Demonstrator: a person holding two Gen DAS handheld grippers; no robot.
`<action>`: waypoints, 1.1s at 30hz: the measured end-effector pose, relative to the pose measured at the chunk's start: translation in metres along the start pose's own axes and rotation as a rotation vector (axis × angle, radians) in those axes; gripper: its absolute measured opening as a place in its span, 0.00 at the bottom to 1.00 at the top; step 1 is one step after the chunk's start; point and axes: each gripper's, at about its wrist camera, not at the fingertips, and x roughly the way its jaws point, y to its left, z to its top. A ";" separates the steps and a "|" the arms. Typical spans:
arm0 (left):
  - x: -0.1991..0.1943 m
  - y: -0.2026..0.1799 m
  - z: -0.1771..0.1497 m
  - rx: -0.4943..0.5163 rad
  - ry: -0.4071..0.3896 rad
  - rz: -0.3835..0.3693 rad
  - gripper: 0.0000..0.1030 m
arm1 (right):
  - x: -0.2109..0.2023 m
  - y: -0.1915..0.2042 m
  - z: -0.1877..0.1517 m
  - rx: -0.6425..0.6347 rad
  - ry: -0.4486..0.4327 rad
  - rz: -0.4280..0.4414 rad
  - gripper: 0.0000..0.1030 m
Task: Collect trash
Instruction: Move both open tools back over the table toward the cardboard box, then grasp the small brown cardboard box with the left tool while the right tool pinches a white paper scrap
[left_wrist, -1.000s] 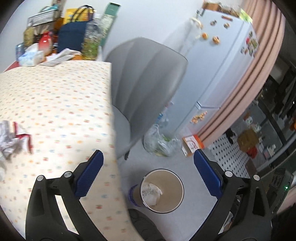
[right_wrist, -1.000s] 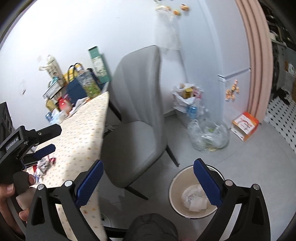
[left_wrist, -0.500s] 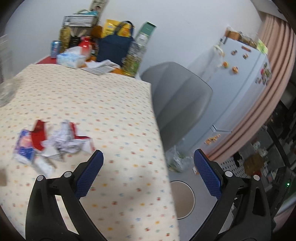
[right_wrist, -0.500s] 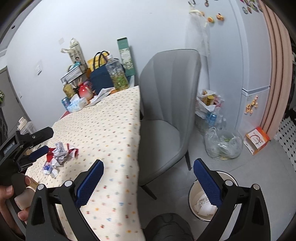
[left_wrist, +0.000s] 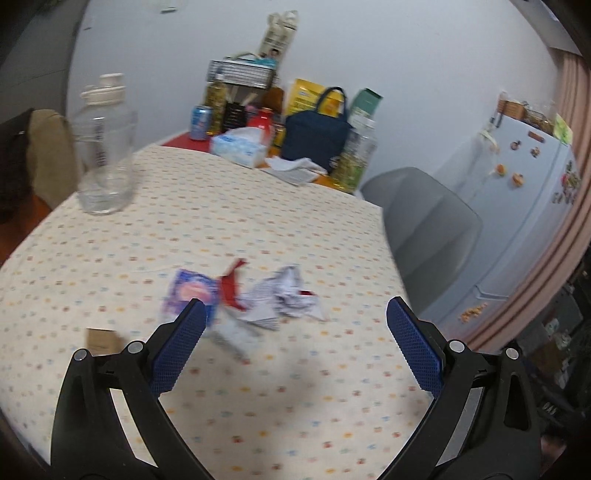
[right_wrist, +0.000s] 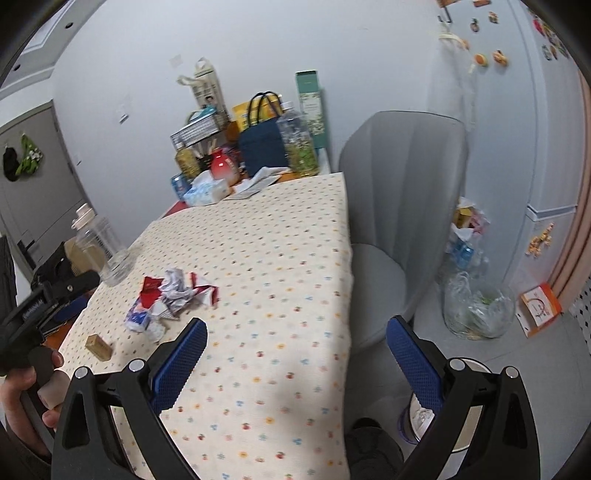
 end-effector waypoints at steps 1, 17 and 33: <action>-0.002 0.009 -0.002 -0.008 -0.004 0.023 0.94 | 0.002 0.004 0.000 -0.009 0.002 0.003 0.93; 0.013 0.104 -0.018 -0.091 0.054 0.215 0.94 | 0.068 0.086 0.008 -0.154 0.101 0.113 0.92; 0.043 0.142 -0.030 -0.156 0.149 0.202 0.35 | 0.130 0.196 0.008 -0.329 0.235 0.275 0.62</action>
